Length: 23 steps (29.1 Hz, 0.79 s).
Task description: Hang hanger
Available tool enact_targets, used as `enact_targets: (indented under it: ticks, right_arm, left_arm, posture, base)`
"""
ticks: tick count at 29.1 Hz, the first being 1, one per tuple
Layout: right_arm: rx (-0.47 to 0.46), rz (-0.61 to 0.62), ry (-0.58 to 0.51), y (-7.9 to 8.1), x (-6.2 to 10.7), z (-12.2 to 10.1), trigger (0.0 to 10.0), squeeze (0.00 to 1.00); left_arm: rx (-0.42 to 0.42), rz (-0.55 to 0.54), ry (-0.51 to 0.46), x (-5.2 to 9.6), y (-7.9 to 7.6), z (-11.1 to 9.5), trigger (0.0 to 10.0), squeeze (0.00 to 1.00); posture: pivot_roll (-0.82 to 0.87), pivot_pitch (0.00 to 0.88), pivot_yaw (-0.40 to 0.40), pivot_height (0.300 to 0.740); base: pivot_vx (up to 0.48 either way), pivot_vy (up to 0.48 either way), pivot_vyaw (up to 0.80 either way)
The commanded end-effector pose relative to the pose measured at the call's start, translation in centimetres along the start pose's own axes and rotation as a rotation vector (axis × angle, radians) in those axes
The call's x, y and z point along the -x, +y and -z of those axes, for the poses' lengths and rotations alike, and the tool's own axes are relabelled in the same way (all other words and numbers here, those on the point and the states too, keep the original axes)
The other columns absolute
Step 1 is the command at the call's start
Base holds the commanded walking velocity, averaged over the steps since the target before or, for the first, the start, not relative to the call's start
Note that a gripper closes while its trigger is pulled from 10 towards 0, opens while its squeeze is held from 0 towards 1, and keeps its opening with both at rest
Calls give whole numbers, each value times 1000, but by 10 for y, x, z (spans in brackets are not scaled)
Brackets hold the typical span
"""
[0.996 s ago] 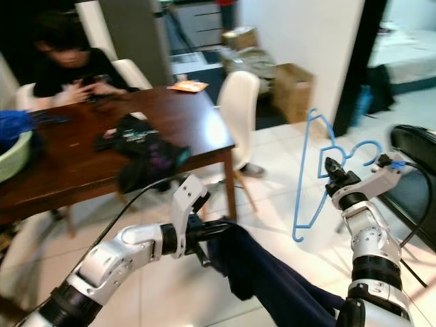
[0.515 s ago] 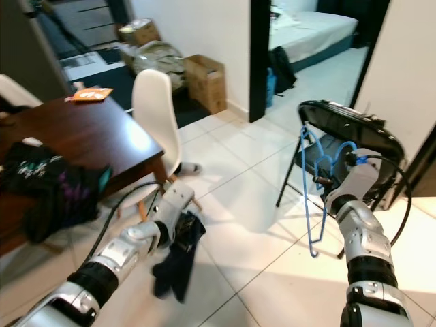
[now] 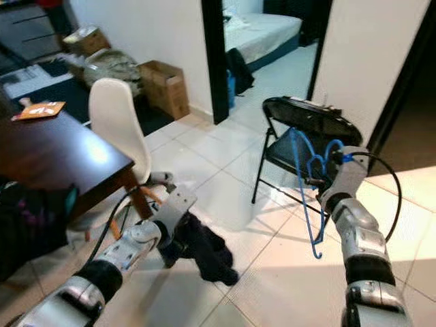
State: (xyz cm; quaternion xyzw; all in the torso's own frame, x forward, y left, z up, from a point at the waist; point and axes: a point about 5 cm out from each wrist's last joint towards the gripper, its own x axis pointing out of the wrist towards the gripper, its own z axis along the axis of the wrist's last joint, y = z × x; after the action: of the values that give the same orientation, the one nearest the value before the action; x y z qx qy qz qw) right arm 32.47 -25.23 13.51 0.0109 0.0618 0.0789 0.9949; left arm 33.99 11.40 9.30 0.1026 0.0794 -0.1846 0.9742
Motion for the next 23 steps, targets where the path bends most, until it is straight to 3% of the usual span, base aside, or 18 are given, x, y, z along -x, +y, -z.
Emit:
enact_targets:
  ticks: [1,3,5,7,12,13,17,23]
  right_arm:
    - [58,-104,45,22,10,8,10000,0]
    - [84,-187,52,48,31,16,10000,0]
    - [84,-187,52,48,31,16,10000,0]
    - [86,-194,36,52,32,13,10000,0]
    - [95,-200,30,52,28,10,10000,0]
    - [109,-220,29,54,25,9,10000,0]
    - [126,-248,27,61,23,8,10000,0]
    - [74,-222,43,60,28,2,10000,0]
  left_arm:
    - [129,-120,-101,15,21,-15,10000,0]
    - [261,-263,-164,59,36,-15,10000,0]
    - [261,-263,-164,59,36,-15,10000,0]
    - [373,-329,-194,97,38,-6,10000,0]
    - [432,-297,-214,102,34,-5,10000,0]
    - [474,-269,-228,101,32,-5,10000,0]
    - [493,-201,-269,93,33,-10,10000,0]
    - [539,-160,-253,99,33,-20,10000,0]
  posture:
    - [-83,0,43,735]
    - [-71,0,38,735]
    - [-71,0,38,735]
    - [-41,0,30,735]
    - [-24,0,22,735]
    - [-22,0,12,735]
    - [-34,0,15,735]
    - [-26,0,16,735]
  base:
    - [0,0,-800]
    - [0,0,-800]
    - [0,0,-800]
    - [0,0,-800]
    - [0,0,-800]
    - [0,0,-800]
    - [0,0,-800]
    - [0,0,-800]
